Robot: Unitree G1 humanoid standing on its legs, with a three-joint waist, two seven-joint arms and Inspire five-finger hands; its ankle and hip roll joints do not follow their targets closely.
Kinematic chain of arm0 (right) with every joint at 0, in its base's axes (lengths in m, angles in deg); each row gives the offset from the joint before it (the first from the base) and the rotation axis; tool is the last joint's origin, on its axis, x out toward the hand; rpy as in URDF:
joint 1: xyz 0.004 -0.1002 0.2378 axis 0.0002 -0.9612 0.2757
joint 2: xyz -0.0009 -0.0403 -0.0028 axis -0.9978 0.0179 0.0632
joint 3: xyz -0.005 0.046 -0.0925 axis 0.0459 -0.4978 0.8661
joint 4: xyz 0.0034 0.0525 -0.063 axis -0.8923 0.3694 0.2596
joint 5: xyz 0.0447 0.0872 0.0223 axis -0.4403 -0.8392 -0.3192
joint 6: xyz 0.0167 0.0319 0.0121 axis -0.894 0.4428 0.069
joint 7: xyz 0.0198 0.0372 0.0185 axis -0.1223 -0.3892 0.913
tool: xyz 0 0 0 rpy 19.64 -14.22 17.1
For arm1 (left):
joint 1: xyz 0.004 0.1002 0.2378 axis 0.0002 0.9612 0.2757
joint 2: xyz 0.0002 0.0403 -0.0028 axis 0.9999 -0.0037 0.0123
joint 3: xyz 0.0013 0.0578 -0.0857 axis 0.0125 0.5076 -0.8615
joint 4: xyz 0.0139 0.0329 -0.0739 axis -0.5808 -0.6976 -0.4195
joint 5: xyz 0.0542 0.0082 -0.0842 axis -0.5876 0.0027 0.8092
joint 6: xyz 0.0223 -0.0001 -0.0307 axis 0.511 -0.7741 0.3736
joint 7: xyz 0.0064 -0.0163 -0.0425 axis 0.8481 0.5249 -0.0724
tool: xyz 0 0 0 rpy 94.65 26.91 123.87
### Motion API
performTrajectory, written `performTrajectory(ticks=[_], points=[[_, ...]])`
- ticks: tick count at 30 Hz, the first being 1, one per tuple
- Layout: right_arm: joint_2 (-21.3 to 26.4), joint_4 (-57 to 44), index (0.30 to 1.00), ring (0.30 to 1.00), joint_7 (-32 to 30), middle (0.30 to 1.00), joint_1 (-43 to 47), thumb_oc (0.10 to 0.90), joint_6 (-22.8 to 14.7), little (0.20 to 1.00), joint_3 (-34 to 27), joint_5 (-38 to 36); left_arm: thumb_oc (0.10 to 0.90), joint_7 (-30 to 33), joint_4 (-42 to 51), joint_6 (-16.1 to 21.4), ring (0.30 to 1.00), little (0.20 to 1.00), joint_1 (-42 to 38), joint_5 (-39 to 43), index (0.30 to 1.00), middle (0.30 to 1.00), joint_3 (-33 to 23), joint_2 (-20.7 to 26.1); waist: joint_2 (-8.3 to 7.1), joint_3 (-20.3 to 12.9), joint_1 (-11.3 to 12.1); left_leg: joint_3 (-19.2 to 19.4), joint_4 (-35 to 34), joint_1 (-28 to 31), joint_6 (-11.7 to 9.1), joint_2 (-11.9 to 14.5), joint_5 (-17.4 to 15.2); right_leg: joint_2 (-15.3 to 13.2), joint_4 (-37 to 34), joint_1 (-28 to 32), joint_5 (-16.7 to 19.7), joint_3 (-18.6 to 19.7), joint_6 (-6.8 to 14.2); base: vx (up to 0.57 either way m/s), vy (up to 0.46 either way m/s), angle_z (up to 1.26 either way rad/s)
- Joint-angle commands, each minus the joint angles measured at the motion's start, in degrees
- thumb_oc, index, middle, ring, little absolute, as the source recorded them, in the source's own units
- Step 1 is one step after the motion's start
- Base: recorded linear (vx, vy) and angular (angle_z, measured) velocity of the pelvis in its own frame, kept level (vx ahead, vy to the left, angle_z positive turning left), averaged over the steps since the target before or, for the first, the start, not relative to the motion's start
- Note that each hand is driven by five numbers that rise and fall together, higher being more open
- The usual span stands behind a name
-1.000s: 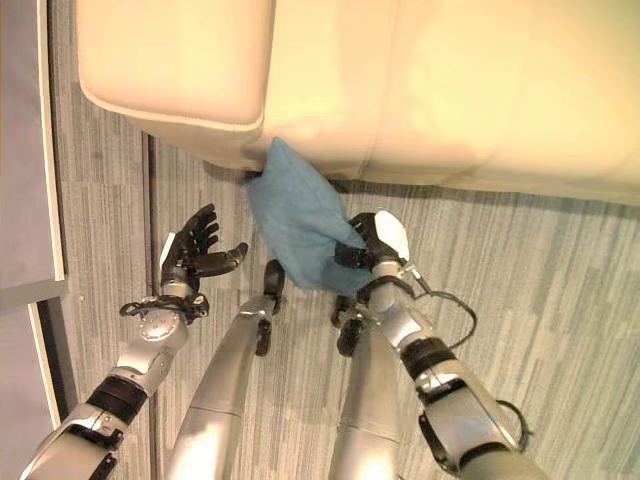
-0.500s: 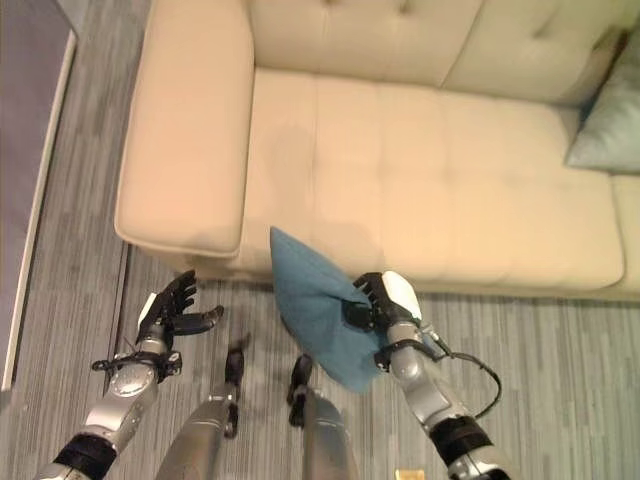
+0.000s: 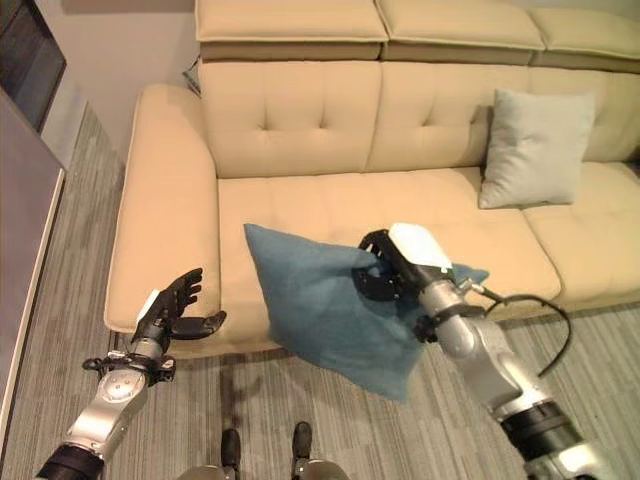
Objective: Pick up all the scattered cushions and arrange them neatly on the sofa.
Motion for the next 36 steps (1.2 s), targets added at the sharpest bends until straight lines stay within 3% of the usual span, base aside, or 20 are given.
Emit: performTrajectory(ticks=[1, 9, 21, 22, 23, 24, 29, 33, 34, 35, 36], points=[[0.34, -6.02, 0.300, 0.300, -5.20, 0.300, 10.37, 0.400, -6.38, 0.300, -2.07, -7.72, 0.800, 0.33, 1.13, 4.63, 0.900, 0.900, -1.43, -1.52, 0.900, 0.900, 0.04, 2.95, -2.71, -13.33, 1.29, -0.72, 0.55, 0.04, -2.71, 1.19, -5.70, -2.59, 2.61, -0.24, -3.67, -2.63, 6.62, 0.07, 0.040, -0.12], [-0.21, -8.38, 0.300, 0.300, -3.92, 0.300, 13.71, 0.400, -7.17, 0.300, 0.34, -10.00, 0.800, -0.29, 2.92, 4.76, 0.900, 0.900, -2.53, -0.56, 0.900, 0.900, 0.43, 3.45, -3.22, -14.03, 1.61, -0.21, 0.33, 1.37, -2.72, 1.52, -6.16, -2.30, 2.05, 0.87, -3.70, -2.38, 6.77, 0.02, 0.014, -0.03], [-7.94, -12.82, 0.300, 0.300, -4.59, 0.300, 20.86, 0.400, -8.57, 0.300, 4.19, -13.46, 0.800, -4.39, 6.85, 4.90, 0.900, 0.900, -7.69, 4.30, 0.900, 0.900, 11.71, -2.08, -3.60, -14.15, 1.75, -0.73, 0.07, 1.04, -2.48, 1.65, -6.20, -2.40, 1.79, 0.56, -3.57, -2.57, 6.67, 0.00, 0.003, -0.01], [-8.43, -13.01, 0.300, 0.300, -4.68, 0.300, 21.03, 0.400, -8.61, 0.300, 4.37, -13.57, 0.579, -4.60, 6.95, 4.87, 0.568, 0.568, -8.15, 4.60, 0.568, 0.568, 12.64, -2.54, -3.50, -14.14, 1.65, -0.73, 0.07, 1.04, -2.45, 1.63, -6.19, -2.43, 1.78, 0.53, -3.58, -2.63, 6.67, 0.00, 0.000, 0.00], [-8.43, -13.01, 0.300, 0.300, -4.68, 0.300, 21.03, 0.400, -8.61, 0.300, 4.37, -13.57, 0.579, -4.60, 6.95, 4.87, 0.568, 0.568, -8.15, 4.60, 0.568, 0.568, 12.64, -2.54, -3.50, -14.14, 1.65, -0.73, 0.07, 1.04, -2.45, 1.63, -6.19, -2.43, 1.78, 0.53, -3.58, -2.63, 6.67, 0.00, 0.000, 0.00], [-9.51, -13.31, 0.300, 0.300, -4.88, 0.300, 20.89, 0.400, -8.52, 0.300, 4.71, -13.46, 0.400, -4.63, 6.95, 4.80, 0.300, 0.300, -9.17, 4.81, 0.300, 0.300, 14.43, -3.55, -3.27, -14.15, 1.49, -0.88, 0.06, 1.03, -2.40, 1.59, -6.18, -2.51, 1.65, 0.63, -3.61, -2.59, 6.64, 0.00, 0.000, 0.00], [-10.14, -13.39, 0.300, 0.300, -5.22, 0.300, 17.78, 0.400, -8.17, 0.300, 3.35, -12.46, 0.400, -4.45, 6.61, 4.67, 0.300, 0.300, -8.46, 4.51, 0.300, 0.300, 14.20, -4.38, -2.67, -14.19, 1.11, -0.90, 0.06, 1.25, -2.41, 1.50, -6.26, -2.59, 1.36, 1.00, -3.70, -2.68, 6.58, 0.00, -0.006, 0.00], [-9.98, -11.96, 0.300, 0.300, -4.94, 0.300, 12.21, 0.400, -7.15, 0.300, 0.45, -10.31, 0.400, -4.33, 5.65, 4.35, 0.300, 0.300, -5.46, 3.25, 0.300, 0.300, 11.01, -3.80, -1.98, -14.48, 1.00, -0.71, 0.08, 1.77, -2.52, 1.61, -6.27, -2.48, 1.10, 1.67, -3.94, -2.83, 6.35, -0.01, -0.043, -0.03], [-10.00, -11.65, 0.333, 0.333, -4.97, 0.333, 11.29, 0.422, -6.93, 0.333, -0.13, -9.94, 0.400, -4.24, 5.48, 4.28, 0.300, 0.300, -4.93, 3.17, 0.300, 0.300, 10.57, -3.83, -1.89, -14.46, 0.97, -0.75, 0.10, 1.83, -2.55, 1.65, -6.24, -2.48, 1.10, 1.77, -3.98, -2.84, 6.28, -0.01, -0.045, -0.01], [-10.10, -11.28, 0.526, 0.526, -5.12, 0.526, 10.26, 0.551, -6.75, 0.526, -0.84, -9.59, 0.400, -4.18, 5.23, 4.21, 0.300, 0.300, -4.40, 3.13, 0.300, 0.300, 9.99, -3.77, -1.79, -14.45, 0.96, -0.78, 0.11, 1.85, -2.57, 1.68, -6.18, -2.47, 1.09, 1.86, -4.03, -2.93, 6.24, -0.02, -0.056, 0.00], [-10.07, -10.61, 0.761, 0.761, -5.41, 0.761, 8.96, 0.707, -6.25, 0.761, -2.03, -8.55, 0.400, -3.87, 5.06, 4.05, 0.300, 0.300, -3.71, 3.29, 0.300, 0.300, 8.98, -3.90, -1.59, -14.46, 0.91, -0.79, 0.11, 1.78, -2.63, 1.73, -6.05, -2.46, 1.05, 1.88, -4.04, -3.11, 6.18, -0.03, -0.069, -0.02]])
